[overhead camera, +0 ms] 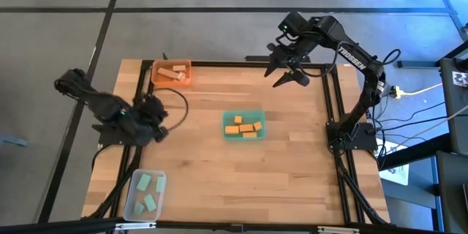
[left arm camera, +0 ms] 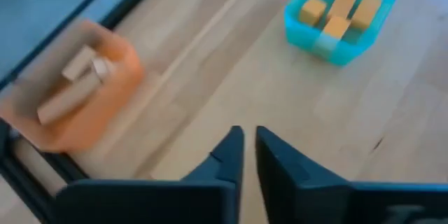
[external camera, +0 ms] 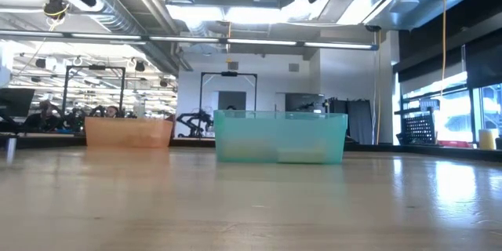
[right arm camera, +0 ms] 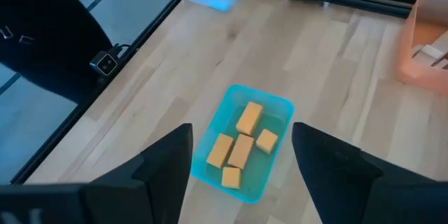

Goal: Sort & place blocks by color
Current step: Return to Home Position

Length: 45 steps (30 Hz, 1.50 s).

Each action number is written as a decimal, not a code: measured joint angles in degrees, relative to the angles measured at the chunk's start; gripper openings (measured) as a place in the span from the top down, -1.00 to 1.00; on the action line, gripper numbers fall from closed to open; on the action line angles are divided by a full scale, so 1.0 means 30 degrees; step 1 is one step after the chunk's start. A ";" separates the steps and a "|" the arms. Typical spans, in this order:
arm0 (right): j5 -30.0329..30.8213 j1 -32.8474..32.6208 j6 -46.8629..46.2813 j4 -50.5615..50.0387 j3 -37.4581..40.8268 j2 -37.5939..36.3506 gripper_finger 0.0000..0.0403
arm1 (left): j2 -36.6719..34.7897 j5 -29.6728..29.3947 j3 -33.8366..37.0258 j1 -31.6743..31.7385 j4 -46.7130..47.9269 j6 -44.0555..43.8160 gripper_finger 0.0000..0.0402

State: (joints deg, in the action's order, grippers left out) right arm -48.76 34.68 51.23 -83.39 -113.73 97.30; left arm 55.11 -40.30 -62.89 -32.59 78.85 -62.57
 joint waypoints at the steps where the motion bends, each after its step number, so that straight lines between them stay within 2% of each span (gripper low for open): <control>1: -0.0051 -0.0023 0.0016 0.0053 0.0000 0.0000 -0.22 | -0.0592 -0.0224 0.0000 0.0061 0.0001 0.0574 0.91; 5: -0.0261 -0.0324 -0.0106 0.0563 0.0007 0.0007 -0.22 | -0.2854 -0.1206 0.0000 0.0295 -0.0006 0.2153 0.97; 10: -0.0207 -0.0770 -0.2353 0.0871 0.0015 0.0029 -0.22 | -0.5141 -0.2341 0.0000 0.0288 -0.0136 0.3366 0.99; 17: -0.0142 -0.1418 -0.5006 0.0859 0.0022 0.0036 -0.22 | -0.6924 -0.4130 0.0000 0.0288 -0.0145 0.3585 1.00; 20: -0.0109 -0.1688 -0.5108 0.0859 0.0022 0.0036 -0.22 | -0.7174 -0.4693 0.0000 0.0288 -0.0147 0.3592 1.00; 25: 0.2867 -0.2526 -0.5418 0.1004 0.0036 0.0044 -0.18 | -0.7197 -0.5162 0.0000 0.0288 -0.0047 0.3607 1.00; 29: 0.3577 -0.3073 -0.4975 0.1576 0.0036 0.0044 0.13 | -0.7196 -0.5184 0.0002 0.0288 0.0011 0.3607 1.00; 34: 0.4332 -0.3272 -0.4990 0.2127 0.0036 0.0044 0.82 | -0.7197 -0.5216 0.0007 0.0288 0.0010 0.3602 1.00; 35: 0.4793 -0.3272 -0.4965 0.2031 0.0036 0.0044 0.91 | -0.7196 -0.5215 0.0007 0.0288 0.0014 0.3638 1.00; 40: 0.6856 -0.3260 -0.4958 0.1357 0.0036 -0.0271 0.98 | -0.7190 -0.6344 0.0007 0.0288 0.0016 0.5159 1.00; 42: 0.6899 -0.3114 -0.4914 0.1178 0.0036 -0.0509 0.98 | -0.7391 -0.7189 0.0015 0.0288 0.0080 0.5986 1.00; 45: 0.6791 -0.2734 -0.4915 0.0573 0.0036 -0.1016 0.99 | -0.8471 -0.7194 0.0015 0.0280 0.0153 0.6188 1.00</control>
State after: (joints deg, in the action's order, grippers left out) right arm -28.38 26.48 36.49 -81.67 -113.62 94.25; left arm 29.70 -61.88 -62.85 -31.75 79.31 -44.00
